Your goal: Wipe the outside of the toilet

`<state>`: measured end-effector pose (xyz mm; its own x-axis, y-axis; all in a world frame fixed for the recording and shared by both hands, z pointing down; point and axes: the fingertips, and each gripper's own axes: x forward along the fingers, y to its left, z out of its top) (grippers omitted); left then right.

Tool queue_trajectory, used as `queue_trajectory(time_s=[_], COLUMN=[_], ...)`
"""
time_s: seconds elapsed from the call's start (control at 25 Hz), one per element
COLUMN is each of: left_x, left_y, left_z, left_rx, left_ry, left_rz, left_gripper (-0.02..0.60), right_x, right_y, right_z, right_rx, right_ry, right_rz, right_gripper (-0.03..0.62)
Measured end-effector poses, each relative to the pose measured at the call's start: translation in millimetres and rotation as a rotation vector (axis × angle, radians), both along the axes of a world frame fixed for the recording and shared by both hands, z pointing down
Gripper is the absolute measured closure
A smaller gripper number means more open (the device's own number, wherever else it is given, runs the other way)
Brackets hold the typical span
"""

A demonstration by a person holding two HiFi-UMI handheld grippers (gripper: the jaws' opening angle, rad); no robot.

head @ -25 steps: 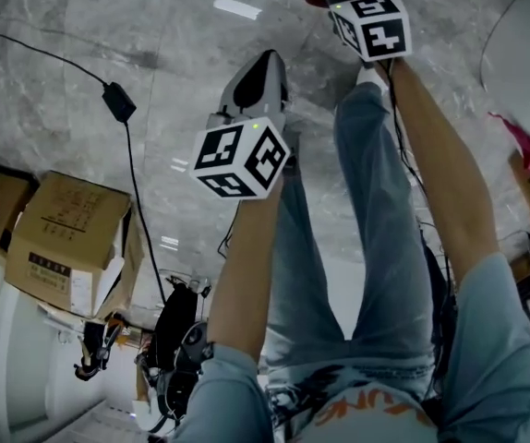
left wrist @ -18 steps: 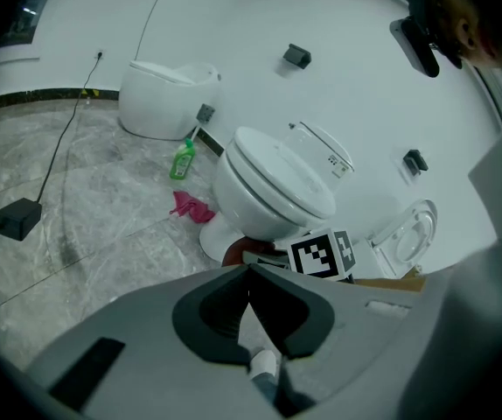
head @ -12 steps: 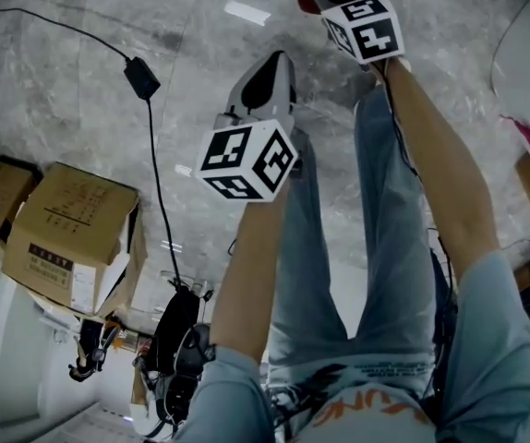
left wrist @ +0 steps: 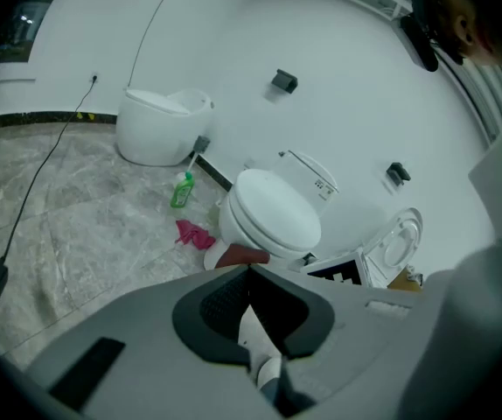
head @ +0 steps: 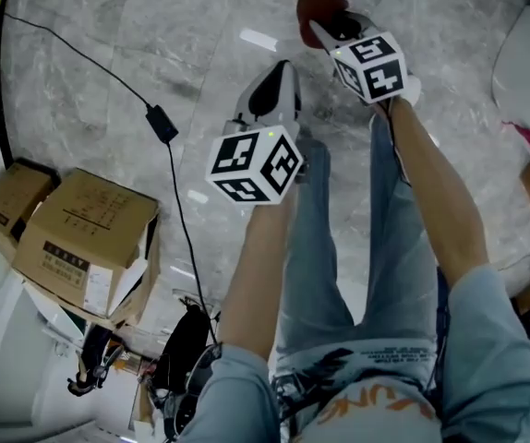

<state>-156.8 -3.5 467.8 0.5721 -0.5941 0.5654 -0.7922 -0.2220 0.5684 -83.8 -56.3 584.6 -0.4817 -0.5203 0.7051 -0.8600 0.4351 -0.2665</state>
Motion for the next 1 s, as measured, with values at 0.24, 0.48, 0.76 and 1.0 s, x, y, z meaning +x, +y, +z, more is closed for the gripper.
queue_trajectory(time_s=[0.24,0.48,0.76,1.0], left_x=[-18,-23,-55,-73], left_y=[-21,-34,-64,-72], left_z=[-73,-172,-293,-388], left_rx=[0.122,0.241,0.382,0.459], left_ry=[-0.033,0.043,0.041,0.107], left_rz=[0.070,0.147,0.031,-0.096], left_gripper=[0.588,0.588,0.588,0.588], right_x=[-13,-9,-11,-13], right_y=[2,-2,-15,-19], right_z=[-75,-178,-317,-427], right_rx=[0.028,0.088,0.233,0.358], right_ry=[-0.023,-0.048,-0.050,-0.133], right_rz=[0.055,0.126,0.177,0.250], right_gripper=[0.522,0.522,0.522,0.522])
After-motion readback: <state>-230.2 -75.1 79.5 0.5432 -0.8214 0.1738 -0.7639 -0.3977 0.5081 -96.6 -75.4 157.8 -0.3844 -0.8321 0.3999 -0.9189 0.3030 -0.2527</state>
